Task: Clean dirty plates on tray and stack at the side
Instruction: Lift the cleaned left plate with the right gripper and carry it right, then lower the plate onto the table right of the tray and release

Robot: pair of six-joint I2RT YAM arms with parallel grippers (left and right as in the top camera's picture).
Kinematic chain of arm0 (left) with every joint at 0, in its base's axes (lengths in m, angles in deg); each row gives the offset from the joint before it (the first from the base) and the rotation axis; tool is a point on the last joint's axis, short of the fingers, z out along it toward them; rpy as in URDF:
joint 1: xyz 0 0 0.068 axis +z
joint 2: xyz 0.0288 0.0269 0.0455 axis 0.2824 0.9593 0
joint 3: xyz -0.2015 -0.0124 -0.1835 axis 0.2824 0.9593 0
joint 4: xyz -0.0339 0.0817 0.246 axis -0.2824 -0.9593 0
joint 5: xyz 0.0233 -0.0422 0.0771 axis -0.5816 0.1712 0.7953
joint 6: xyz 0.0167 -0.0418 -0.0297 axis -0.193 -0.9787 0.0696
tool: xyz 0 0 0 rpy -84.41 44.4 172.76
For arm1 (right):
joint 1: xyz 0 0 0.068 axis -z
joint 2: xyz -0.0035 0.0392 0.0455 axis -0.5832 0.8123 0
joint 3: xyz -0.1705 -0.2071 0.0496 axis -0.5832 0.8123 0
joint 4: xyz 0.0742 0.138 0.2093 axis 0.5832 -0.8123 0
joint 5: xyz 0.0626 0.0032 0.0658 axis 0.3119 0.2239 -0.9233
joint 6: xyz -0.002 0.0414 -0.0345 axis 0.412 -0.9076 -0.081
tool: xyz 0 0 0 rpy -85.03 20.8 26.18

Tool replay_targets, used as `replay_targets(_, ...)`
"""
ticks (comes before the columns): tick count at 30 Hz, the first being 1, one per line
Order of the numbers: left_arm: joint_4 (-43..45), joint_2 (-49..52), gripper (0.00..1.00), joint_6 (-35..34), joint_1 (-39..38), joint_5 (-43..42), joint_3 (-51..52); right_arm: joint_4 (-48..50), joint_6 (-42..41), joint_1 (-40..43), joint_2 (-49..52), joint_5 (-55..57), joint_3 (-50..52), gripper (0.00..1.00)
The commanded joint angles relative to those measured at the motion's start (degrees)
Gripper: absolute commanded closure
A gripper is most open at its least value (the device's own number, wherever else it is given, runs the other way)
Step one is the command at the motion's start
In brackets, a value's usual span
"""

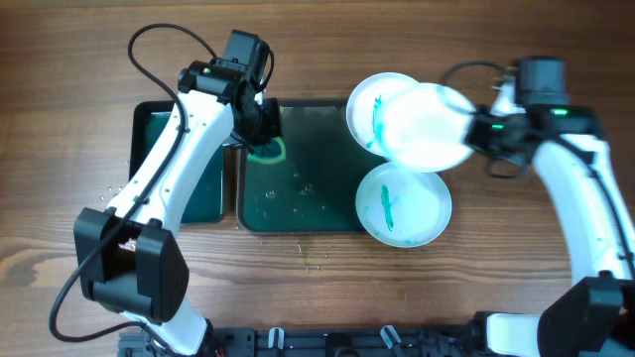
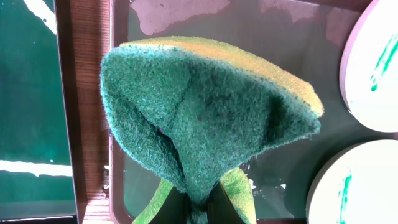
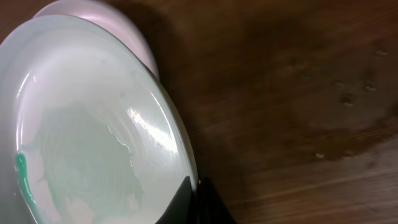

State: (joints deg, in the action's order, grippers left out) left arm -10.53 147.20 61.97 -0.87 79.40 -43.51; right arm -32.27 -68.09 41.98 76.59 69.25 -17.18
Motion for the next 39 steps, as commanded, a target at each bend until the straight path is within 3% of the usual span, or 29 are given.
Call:
replay_targets(1,-0.1,-0.1,0.96,0.9,0.2,-0.4,0.2,-0.4,0.6,7.2,-1.7,-1.7,1.9,0.96)
replay_targets(10,-0.2,-0.1,0.96,0.9,0.2,-0.4,0.2,13.0,-4.1,18.4,-1.6,4.4,15.6,0.96)
replay_targets(19,-0.3,-0.1,0.96,0.9,0.2,-0.5,0.2,30.5,-4.4,19.2,-1.4,4.8,25.4,0.96)
replay_targets(26,-0.3,-0.1,0.96,0.9,0.2,-0.5,0.2,34.1,-4.3,19.2,-0.9,3.8,26.2,0.82)
replay_targets(33,-0.3,-0.1,0.96,0.9,0.1,-0.5,0.2,29.0,0.2,19.2,-1.2,-7.3,24.2,0.67)
replay_targets(39,-0.2,-0.1,0.96,0.9,0.2,-0.5,0.2,8.9,7.1,19.1,-2.6,-13.7,16.7,0.67)
